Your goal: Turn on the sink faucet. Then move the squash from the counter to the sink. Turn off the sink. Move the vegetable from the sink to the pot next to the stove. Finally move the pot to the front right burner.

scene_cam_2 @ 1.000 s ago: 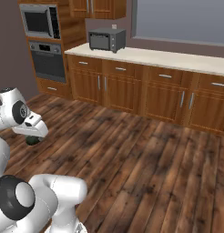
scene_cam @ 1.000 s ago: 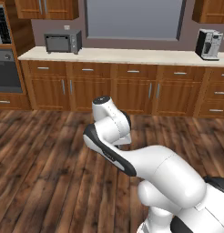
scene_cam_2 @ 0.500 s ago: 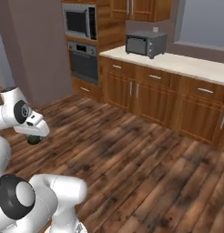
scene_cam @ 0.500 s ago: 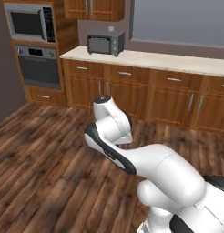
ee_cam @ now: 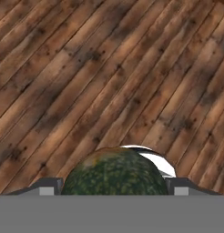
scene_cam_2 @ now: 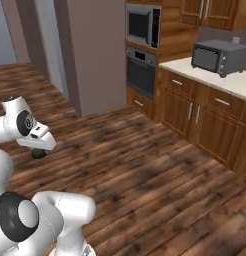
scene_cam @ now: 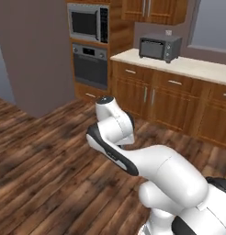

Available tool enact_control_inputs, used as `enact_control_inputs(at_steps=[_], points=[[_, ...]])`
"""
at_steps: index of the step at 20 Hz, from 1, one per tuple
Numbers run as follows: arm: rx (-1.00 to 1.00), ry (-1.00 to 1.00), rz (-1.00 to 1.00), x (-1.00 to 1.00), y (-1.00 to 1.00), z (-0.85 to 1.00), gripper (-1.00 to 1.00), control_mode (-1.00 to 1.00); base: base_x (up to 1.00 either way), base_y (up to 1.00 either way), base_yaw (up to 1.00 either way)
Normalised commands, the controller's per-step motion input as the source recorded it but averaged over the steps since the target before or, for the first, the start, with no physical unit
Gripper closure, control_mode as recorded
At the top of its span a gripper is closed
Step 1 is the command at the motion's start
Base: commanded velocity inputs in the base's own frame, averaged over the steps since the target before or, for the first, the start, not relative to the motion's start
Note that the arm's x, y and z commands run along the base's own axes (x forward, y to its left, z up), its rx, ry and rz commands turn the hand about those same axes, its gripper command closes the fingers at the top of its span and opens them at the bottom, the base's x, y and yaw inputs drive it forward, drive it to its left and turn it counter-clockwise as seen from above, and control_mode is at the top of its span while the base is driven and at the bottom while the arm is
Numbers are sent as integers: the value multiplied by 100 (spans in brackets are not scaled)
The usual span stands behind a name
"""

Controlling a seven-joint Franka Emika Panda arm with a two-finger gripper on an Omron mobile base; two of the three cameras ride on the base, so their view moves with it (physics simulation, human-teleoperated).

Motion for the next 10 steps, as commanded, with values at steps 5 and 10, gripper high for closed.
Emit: enact_control_inputs(at_steps=[5,10], points=[[0,0,0,0,0,0,100,100,71,-17,57],[0,0,0,0,0,0,100,100,69,-16,58]])
